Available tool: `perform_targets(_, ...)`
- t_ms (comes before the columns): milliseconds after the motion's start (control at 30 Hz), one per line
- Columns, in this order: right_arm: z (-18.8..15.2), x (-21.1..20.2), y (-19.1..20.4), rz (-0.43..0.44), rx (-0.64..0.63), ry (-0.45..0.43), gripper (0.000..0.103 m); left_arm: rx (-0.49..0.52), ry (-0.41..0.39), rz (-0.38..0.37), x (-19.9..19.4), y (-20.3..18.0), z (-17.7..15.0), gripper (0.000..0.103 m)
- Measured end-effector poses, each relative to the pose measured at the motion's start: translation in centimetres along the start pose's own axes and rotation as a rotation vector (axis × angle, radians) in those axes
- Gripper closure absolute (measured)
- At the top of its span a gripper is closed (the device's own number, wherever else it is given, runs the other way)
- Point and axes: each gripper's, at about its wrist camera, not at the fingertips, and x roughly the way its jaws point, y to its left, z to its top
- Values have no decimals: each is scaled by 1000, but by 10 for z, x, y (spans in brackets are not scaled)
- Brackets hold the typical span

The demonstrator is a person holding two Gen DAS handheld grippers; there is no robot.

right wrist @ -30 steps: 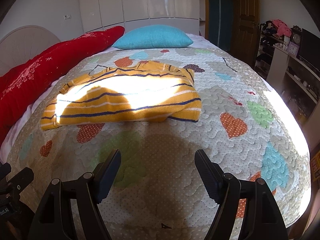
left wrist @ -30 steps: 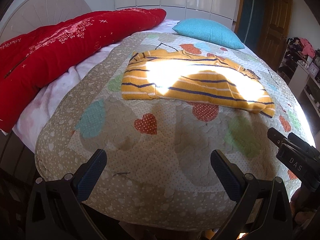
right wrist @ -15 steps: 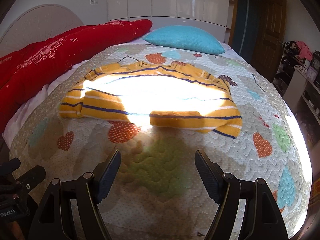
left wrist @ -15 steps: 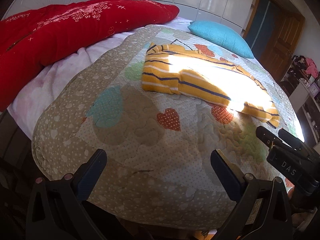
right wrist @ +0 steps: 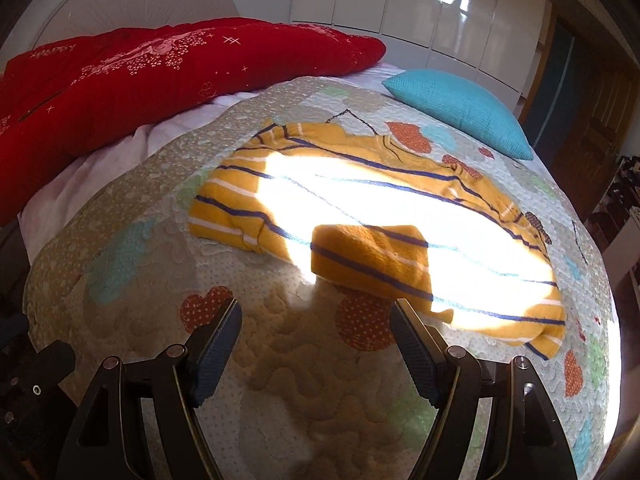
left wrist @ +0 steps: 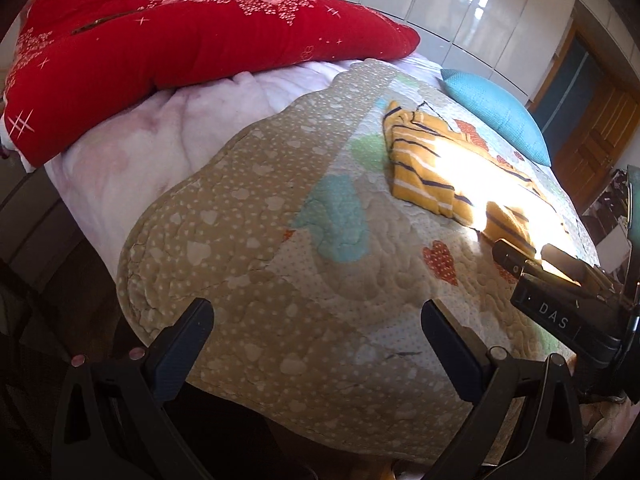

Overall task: Fold small clothes
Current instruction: 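Move the right gripper to the sweater edge and grasp it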

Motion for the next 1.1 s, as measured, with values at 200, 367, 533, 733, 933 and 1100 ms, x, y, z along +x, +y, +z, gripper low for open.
perform_targets(200,24,30,35,8,-143,-16,23,-70,14,20,7,25,1,0)
perform_targets(367,39,51,71,11,-266,-37,23,-77,12,24,6,30,-1,0)
perform_targets(533,54,93,93,-6,-327,35,65,-80,22,7,6,33,-2,0)
perform_targets(733,89,114,61,234,4,188,93,-95,6,4,3,41,-3,0)
perform_targets(933,91,112,48,411,99,228,88,-93,4,-3,1,37,-2,0)
perform_targets(1100,67,82,-10,463,228,164,81,-54,-4,-3,-4,24,-1,0)
